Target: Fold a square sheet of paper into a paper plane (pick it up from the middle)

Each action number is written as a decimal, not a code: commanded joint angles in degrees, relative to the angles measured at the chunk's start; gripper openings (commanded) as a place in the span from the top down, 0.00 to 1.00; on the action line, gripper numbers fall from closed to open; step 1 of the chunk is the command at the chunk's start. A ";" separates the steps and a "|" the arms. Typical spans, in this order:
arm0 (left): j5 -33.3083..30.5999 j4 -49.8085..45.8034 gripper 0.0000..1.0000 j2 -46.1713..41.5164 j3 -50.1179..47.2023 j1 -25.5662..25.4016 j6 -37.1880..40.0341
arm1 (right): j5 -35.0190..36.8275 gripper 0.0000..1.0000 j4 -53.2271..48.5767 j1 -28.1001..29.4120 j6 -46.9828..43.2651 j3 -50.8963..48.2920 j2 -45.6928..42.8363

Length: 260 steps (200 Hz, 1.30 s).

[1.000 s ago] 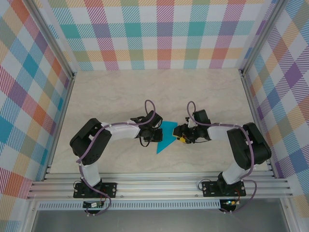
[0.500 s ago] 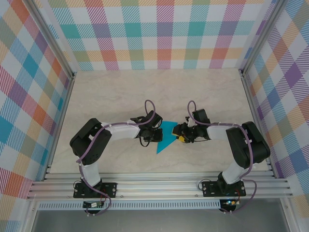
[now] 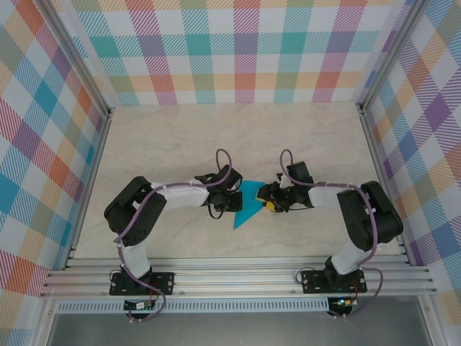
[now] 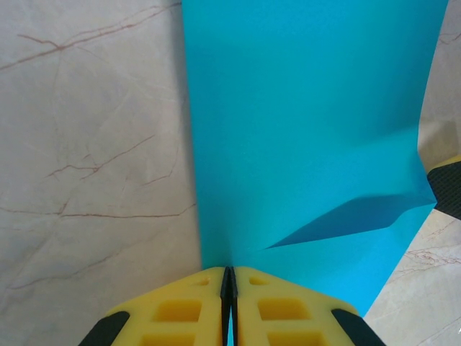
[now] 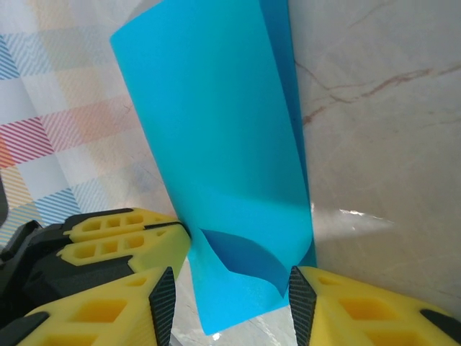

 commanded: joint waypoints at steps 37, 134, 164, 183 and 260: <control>-0.53 -1.93 0.89 0.87 -1.14 0.64 0.96 | 0.22 0.51 4.04 0.50 9.33 -0.68 -1.55; -0.11 -1.57 0.89 0.82 -1.70 1.39 -0.22 | 4.23 0.49 -0.87 1.28 11.06 -3.32 -3.83; 0.32 -1.18 0.89 0.87 -1.91 1.47 -0.24 | 3.01 0.49 0.77 1.60 10.84 -2.54 -2.53; 0.53 -1.26 0.89 1.14 -1.81 1.52 -0.16 | 1.56 0.50 2.02 1.64 10.69 -1.11 -0.95; 0.54 -0.93 0.88 -0.26 -2.28 1.51 -0.24 | 2.03 0.50 1.31 1.73 9.97 0.77 -1.05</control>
